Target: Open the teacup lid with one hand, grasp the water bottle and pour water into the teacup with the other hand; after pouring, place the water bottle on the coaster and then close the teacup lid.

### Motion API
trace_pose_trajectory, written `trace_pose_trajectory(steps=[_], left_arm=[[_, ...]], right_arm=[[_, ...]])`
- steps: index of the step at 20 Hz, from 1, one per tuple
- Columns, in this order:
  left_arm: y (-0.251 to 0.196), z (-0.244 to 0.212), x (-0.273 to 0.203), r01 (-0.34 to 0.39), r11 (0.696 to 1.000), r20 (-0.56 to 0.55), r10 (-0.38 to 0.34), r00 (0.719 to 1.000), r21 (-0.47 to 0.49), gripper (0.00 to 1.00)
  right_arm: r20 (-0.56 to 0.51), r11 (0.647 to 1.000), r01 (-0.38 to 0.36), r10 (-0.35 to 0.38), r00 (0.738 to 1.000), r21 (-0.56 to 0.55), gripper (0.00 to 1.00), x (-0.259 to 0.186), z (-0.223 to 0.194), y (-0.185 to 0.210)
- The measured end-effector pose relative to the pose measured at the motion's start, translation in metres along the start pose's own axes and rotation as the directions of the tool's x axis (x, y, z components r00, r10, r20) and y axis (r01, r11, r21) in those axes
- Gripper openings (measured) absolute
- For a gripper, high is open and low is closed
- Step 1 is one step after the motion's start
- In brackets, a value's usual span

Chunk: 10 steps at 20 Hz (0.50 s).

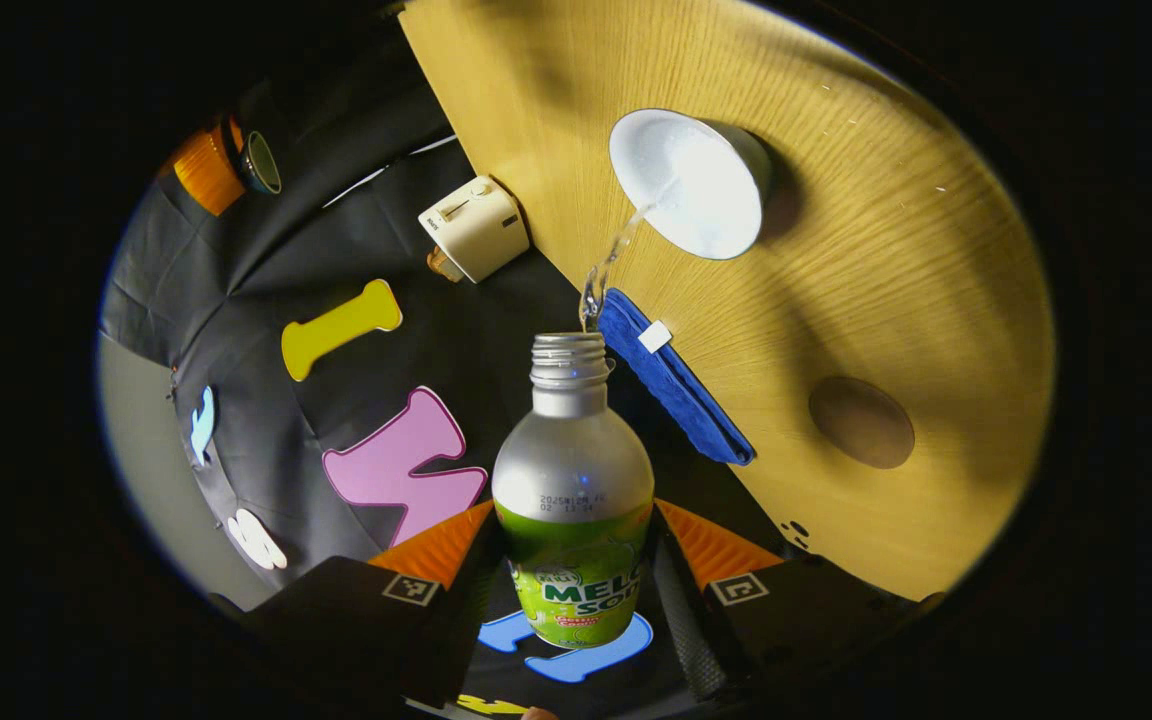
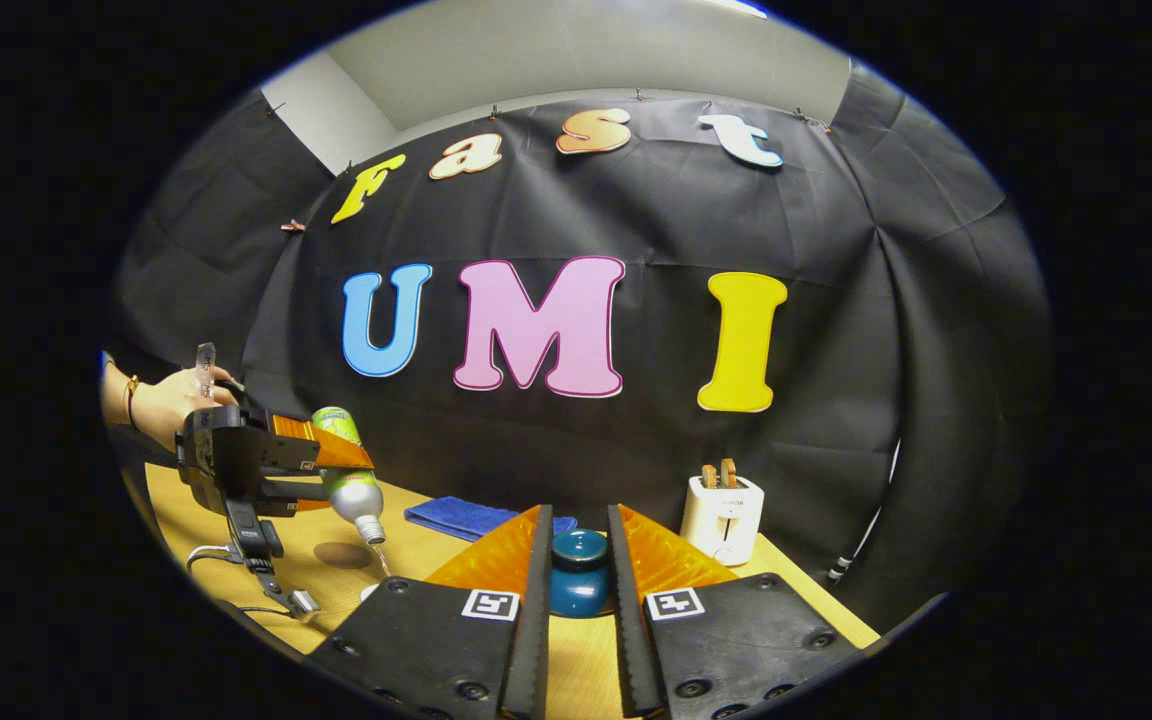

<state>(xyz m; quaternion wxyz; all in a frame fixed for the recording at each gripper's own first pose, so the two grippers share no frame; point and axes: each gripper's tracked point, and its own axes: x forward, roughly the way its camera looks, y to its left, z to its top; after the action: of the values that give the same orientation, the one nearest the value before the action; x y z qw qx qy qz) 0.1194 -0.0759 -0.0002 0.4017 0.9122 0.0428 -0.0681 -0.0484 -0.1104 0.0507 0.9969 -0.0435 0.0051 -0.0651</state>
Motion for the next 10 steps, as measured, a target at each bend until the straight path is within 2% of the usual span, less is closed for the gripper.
trace_pose_trajectory(steps=[5, 10], left_arm=[[0.005, 0.006, -0.003, 0.000, 0.996, 0.019, -0.001, 1.000, 0.087, 0.83], [0.001, 0.023, 0.004, 0.045, 0.982, 0.034, -0.052, 0.998, 0.184, 0.83]], right_arm=[[0.006, 1.000, -0.001, 0.001, 1.000, 0.004, 0.31, -0.001, 0.003, 0.000], [0.012, 1.000, 0.001, -0.001, 1.000, 0.010, 0.31, -0.003, 0.004, -0.002]])
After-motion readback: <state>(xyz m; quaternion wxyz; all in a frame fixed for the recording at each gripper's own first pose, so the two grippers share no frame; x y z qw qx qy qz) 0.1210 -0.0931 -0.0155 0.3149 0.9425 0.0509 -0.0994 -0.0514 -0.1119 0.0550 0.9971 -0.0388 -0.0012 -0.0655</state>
